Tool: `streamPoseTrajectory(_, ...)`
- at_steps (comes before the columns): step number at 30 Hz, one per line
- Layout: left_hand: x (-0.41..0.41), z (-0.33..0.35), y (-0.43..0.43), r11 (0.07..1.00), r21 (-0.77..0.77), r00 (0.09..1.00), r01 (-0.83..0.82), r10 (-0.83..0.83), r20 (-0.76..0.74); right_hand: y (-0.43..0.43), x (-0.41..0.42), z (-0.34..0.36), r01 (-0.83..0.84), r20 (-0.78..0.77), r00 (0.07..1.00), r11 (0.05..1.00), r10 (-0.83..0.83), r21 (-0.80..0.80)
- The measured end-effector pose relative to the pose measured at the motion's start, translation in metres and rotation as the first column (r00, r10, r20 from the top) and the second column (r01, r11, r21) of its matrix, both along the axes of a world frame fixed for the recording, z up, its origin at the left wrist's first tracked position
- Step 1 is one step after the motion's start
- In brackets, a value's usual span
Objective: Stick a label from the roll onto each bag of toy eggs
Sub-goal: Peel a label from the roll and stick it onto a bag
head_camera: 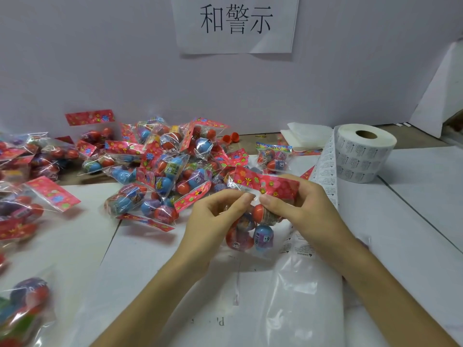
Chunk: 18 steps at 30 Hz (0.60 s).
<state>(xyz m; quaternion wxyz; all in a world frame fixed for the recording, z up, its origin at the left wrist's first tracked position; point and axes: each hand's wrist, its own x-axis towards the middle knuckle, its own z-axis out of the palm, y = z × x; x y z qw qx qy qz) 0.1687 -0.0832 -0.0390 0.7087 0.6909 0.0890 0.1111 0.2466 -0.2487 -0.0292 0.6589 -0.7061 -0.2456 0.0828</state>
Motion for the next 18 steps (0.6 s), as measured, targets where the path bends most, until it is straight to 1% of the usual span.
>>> streamPoseTrajectory(2,0.0006,-0.0007,0.0026,0.996,-0.036,0.994,0.086,-0.088,-0.067,-0.0010,0.0007,0.0003,0.020,0.000,1.000,1.000,-0.020,0.010)
streamPoseTrajectory(4,0.0001,-0.0016,0.0043,0.975,-0.106,0.970,0.195,-0.208,-0.130,-0.0015,0.0019,0.0003,0.044,0.013,0.999,0.999,-0.045,0.012)
streamPoseTrajectory(6,-0.0008,-0.0025,0.0038,0.958,-0.130,0.947,0.256,-0.275,-0.166,-0.0014,0.0020,0.0004,0.058,0.042,0.997,0.998,-0.058,0.002)
streamPoseTrajectory(7,-0.0007,-0.0028,0.0026,0.956,-0.132,0.945,0.260,-0.281,-0.171,-0.0011,0.0018,0.0004,0.061,0.058,0.996,0.998,-0.061,-0.003)
streamPoseTrajectory(11,-0.0008,-0.0029,-0.0005,0.972,-0.132,0.965,0.192,-0.212,-0.155,-0.0008,0.0016,0.0002,0.077,0.082,0.994,0.997,-0.076,-0.014)
streamPoseTrajectory(15,0.0006,-0.0025,0.0008,0.979,-0.137,0.975,0.154,-0.173,-0.138,0.0008,-0.0018,0.0015,0.016,0.017,1.000,1.000,-0.016,-0.019)
streamPoseTrajectory(18,0.0002,-0.0029,0.0015,0.981,-0.116,0.977,0.158,-0.172,-0.122,0.0020,-0.0036,0.0028,0.001,0.023,1.000,1.000,0.000,-0.010)
